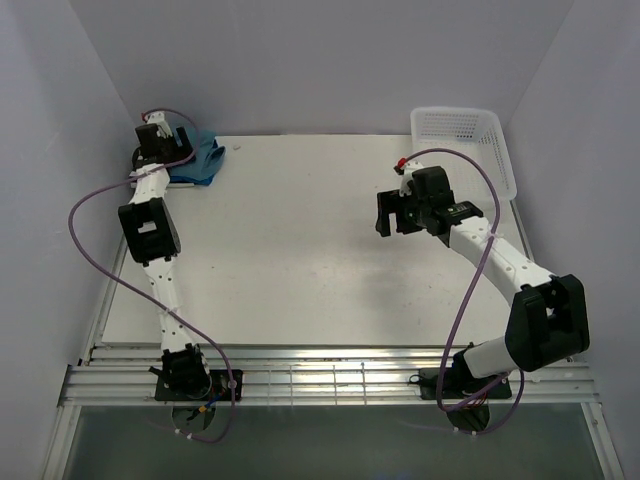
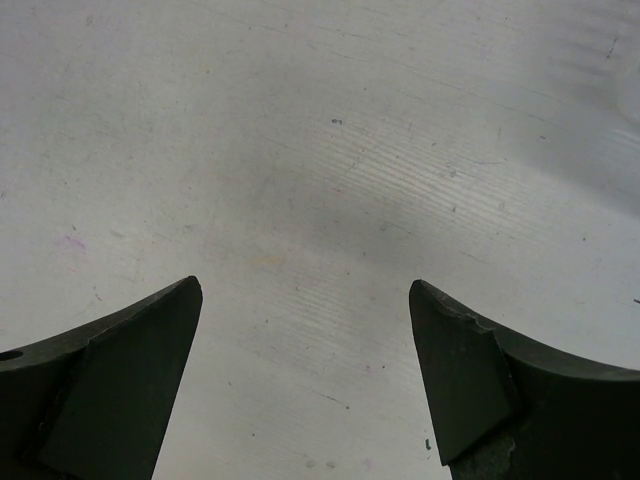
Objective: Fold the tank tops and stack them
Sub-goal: Neatly place the folded tank top to the corner
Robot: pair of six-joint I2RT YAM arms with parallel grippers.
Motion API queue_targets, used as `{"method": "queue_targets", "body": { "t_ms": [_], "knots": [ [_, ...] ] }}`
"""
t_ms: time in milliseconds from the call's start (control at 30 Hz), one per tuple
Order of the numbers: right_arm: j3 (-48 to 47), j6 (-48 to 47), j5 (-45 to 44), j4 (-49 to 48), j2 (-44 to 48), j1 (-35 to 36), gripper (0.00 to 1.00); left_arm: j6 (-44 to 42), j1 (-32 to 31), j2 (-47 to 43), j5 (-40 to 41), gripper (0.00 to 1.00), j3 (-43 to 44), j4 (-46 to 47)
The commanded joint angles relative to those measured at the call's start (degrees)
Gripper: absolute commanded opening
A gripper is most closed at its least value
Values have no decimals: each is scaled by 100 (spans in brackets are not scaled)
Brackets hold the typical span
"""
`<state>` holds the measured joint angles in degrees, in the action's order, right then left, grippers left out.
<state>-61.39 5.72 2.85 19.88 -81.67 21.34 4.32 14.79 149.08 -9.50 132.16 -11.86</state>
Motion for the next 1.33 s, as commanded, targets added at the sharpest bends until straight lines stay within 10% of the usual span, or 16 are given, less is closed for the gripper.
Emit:
{"method": "queue_targets", "body": {
  "t_ms": [0, 467, 967, 1300],
  "knots": [
    [-93, 149, 172, -19, -7, -25, 90, 394, 16, 315, 132, 98, 240, -676],
    [-128, 448, -268, -484, 476, -25, 90, 421, 15, -632, 580, 98, -138, -757],
    [592, 738, -751, -845, 1531, -25, 90, 1255, -20, -4455, -106, 98, -2290, -1028],
    [786, 668, -1145, -942, 1830, -25, 90, 1221, -28, -4642, 44, 98, -2617, -1099]
  ]
}}
